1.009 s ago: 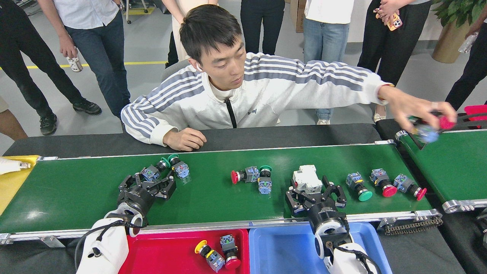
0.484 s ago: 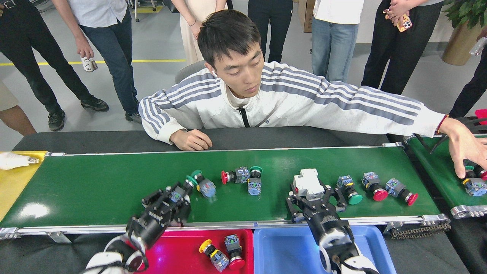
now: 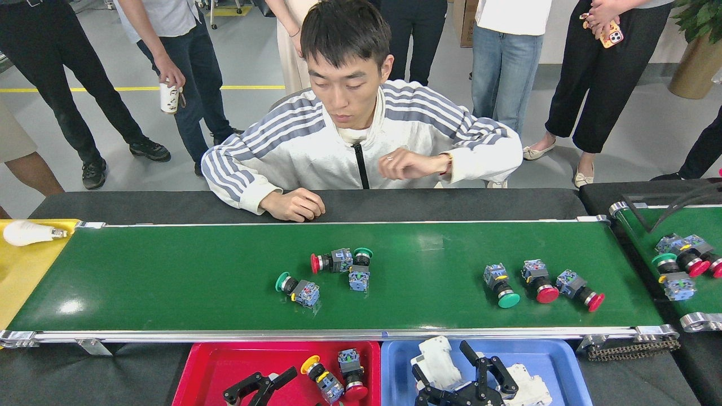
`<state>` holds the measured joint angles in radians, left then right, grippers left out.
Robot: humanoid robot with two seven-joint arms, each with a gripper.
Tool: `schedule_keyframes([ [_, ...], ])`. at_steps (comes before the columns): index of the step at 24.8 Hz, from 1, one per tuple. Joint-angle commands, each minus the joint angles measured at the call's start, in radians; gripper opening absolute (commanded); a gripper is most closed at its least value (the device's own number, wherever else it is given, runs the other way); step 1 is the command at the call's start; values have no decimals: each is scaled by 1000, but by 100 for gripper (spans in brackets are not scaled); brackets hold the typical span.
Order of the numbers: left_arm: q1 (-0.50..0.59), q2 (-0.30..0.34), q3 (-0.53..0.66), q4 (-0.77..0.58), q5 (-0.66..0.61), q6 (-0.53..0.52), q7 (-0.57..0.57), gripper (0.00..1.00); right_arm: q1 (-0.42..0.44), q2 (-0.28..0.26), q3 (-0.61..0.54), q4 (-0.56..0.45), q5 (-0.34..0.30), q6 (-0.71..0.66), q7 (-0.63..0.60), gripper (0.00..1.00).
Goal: Pick switch part from conveyor to tray
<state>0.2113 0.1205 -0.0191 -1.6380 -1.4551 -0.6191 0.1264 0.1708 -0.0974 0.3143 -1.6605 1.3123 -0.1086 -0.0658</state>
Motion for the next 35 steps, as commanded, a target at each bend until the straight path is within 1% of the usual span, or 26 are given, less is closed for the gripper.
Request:
schedule_keyframes([
  [1,0,-54,65,-20,4,246,2,100,-1,7,-73,-18,-8,-2,-17,100],
  [2,3,-71,87,-23,4,323,2,100,4,11,-107,-18,-10,-2,-19,100],
  [3,11,-74,114,-23,4,404,2,100,26,16,-142,-18,-13,-2,-22,100],
  [5,28,-73,156,-14,4,486,2,100,75,19,-193,-19,-15,-2,-25,100],
  [7,31,-74,185,-5,2,501,2,100,93,21,-251,-19,-15,-2,-25,100],
  [11,11,-78,183,0,1,502,-4,100,75,48,-259,-18,-13,6,-19,100],
  [13,0,-78,174,-10,-11,496,-40,100,33,47,-250,-10,2,7,-14,100],
  [15,-23,-79,122,-20,-11,495,-114,100,-8,51,-196,4,28,10,8,100],
  [16,-49,-79,79,-23,-14,501,-156,100,-37,54,-170,25,36,21,38,100],
  [18,-98,-87,44,-17,-31,519,-209,100,-109,61,-129,77,41,49,84,100],
  [21,-136,-88,41,-3,-76,544,-218,100,-206,87,-78,154,44,112,93,100],
  [25,-185,-84,42,60,-76,545,-220,100,-330,116,-1,281,44,196,103,100],
  [27,-213,-82,44,98,-76,545,-221,100,-389,140,31,350,44,239,110,99],
  [28,-227,-82,44,115,-76,545,-221,100,-407,148,42,372,42,251,115,95],
  [29,-245,-84,44,135,-76,545,-223,100,-425,154,52,395,42,260,121,80],
  [30,-265,-82,45,156,-76,545,-228,100,-441,151,65,407,44,260,126,52],
  [31,-277,-82,45,170,-76,545,-237,100,-447,148,74,410,42,260,129,32],
  [32,-291,-78,45,182,-76,545,-249,100,-452,143,85,410,42,257,132,18],
  [34,-305,-76,48,198,-76,545,-251,100,-452,143,88,410,42,256,135,9],
  [35,-310,-76,53,205,-76,545,-251,100,-452,143,88,407,41,254,135,6],
])
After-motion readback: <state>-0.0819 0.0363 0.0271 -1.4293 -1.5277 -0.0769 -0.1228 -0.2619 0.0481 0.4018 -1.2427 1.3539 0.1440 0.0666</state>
